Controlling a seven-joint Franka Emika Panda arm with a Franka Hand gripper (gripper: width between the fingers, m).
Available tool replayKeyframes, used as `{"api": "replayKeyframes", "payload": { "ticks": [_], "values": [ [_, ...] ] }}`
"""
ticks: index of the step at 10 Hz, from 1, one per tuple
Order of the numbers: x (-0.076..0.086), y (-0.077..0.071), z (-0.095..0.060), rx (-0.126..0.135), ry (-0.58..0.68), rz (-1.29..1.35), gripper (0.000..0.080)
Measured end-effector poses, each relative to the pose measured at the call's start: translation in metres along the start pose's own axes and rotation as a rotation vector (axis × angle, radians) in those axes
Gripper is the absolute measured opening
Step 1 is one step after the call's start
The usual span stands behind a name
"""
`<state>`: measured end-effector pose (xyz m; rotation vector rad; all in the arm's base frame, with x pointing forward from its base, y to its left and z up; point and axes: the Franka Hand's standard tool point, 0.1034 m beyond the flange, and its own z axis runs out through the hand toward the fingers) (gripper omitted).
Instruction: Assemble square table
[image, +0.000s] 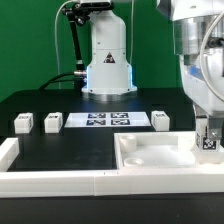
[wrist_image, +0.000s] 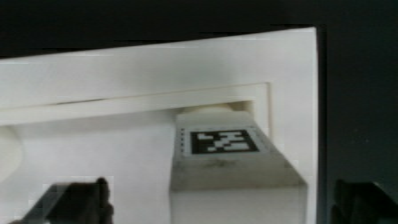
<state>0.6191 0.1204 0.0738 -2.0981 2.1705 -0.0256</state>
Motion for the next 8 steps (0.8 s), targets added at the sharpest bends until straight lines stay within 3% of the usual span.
{"api": "replayKeyframes", "payload": {
  "ticks": [8],
  "values": [
    [-0.0029, -0.001, -0.0016, -0.011, 0.002, -0.683, 0.0649]
  ]
}}
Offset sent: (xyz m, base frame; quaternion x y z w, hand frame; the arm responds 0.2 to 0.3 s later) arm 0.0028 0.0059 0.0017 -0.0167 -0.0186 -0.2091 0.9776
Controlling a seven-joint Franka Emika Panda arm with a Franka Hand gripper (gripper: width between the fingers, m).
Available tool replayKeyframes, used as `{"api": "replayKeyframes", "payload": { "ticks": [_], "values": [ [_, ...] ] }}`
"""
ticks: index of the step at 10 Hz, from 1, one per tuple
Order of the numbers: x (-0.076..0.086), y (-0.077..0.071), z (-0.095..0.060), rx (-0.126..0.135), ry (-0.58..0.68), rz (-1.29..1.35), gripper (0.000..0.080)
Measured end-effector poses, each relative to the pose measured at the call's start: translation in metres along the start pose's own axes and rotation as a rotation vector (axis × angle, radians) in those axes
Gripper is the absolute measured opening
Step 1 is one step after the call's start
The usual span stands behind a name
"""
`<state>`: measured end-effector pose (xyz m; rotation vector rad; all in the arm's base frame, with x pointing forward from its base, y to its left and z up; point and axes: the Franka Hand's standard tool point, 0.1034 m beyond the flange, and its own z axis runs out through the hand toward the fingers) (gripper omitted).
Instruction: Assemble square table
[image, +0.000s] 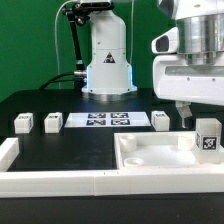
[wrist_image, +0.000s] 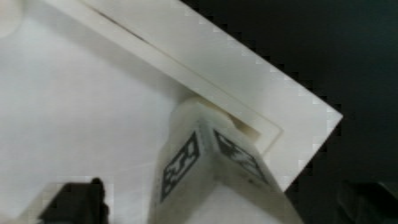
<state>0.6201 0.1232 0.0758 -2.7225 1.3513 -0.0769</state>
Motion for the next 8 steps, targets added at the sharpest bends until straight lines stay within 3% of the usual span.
{"api": "replayKeyframes", "payload": {
  "ticks": [4, 8],
  "values": [
    [0.0076, 0.002, -0.0015, 0.0, 0.005, -0.305, 0.0649],
    [0.0046, 0.0006, -0.001, -0.011, 0.012, -0.561, 0.0649]
  ]
}}
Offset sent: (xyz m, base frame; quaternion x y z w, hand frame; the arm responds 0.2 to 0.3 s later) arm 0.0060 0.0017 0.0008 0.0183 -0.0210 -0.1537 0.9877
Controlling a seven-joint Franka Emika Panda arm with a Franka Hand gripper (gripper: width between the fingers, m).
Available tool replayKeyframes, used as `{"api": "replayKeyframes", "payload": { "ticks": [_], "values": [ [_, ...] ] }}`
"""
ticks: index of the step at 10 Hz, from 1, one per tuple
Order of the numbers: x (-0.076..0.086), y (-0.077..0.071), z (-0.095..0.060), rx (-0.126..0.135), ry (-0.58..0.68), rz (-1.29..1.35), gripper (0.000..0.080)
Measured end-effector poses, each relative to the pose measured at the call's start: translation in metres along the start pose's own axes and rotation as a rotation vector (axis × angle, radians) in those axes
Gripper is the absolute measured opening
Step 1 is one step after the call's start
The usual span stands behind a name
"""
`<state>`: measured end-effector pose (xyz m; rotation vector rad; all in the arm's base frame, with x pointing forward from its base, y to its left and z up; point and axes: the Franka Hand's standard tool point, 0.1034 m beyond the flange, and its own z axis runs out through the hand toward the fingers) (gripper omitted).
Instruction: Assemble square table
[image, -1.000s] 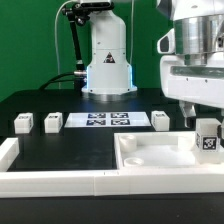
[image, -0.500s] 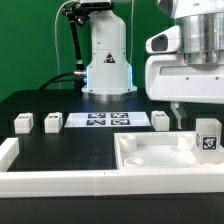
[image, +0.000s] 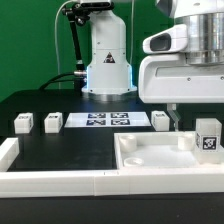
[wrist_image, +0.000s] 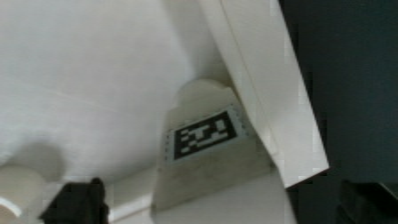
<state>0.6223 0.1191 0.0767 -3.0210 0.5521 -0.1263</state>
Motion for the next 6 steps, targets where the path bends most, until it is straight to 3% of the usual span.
{"api": "replayKeyframes", "payload": {
  "ticks": [6],
  "values": [
    [0.0017, 0.001, 0.0003, -0.005, 0.014, -0.22, 0.0636]
  ]
}}
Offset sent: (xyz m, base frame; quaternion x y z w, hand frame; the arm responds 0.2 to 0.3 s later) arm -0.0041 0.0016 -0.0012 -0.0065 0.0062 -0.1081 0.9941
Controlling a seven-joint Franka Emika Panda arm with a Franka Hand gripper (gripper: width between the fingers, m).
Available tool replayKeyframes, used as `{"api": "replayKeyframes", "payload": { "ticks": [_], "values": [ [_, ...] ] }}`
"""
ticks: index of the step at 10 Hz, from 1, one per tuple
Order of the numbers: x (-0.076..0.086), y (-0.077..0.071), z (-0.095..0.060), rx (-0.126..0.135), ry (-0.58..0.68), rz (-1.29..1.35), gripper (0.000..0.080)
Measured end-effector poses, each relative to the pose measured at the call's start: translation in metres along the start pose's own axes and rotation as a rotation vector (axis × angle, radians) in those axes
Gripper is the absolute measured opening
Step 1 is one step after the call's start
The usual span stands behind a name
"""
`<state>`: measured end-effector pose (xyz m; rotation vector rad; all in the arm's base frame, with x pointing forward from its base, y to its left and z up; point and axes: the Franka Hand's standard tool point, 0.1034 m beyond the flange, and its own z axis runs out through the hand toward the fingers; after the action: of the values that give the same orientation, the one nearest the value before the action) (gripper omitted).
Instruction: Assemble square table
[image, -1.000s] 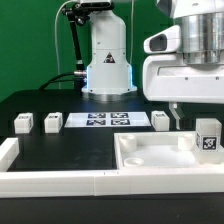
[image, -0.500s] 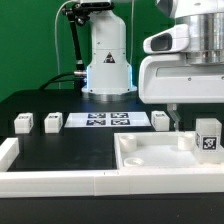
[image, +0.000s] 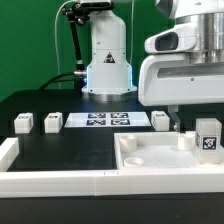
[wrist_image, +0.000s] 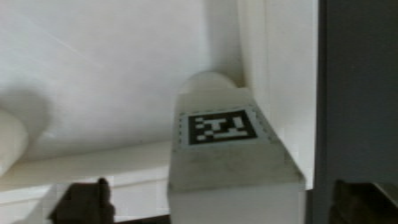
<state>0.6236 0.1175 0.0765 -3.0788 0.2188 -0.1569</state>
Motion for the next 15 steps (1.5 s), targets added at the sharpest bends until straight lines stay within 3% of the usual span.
{"api": "replayKeyframes", "payload": {
  "ticks": [2, 5, 7, 11, 15],
  "values": [
    [0.0, 0.0, 0.0, 0.0, 0.001, 0.0, 0.0287],
    [0.0, 0.0, 0.0, 0.0, 0.001, 0.028, 0.0291],
    [0.0, -0.001, -0.001, -0.002, 0.01, 0.22, 0.0291],
    [0.0, 0.013, 0.0, -0.043, 0.047, 0.472, 0.0302],
    [0.0, 0.026, -0.001, -0.065, 0.06, 0.599, 0.0308]
  ]
}}
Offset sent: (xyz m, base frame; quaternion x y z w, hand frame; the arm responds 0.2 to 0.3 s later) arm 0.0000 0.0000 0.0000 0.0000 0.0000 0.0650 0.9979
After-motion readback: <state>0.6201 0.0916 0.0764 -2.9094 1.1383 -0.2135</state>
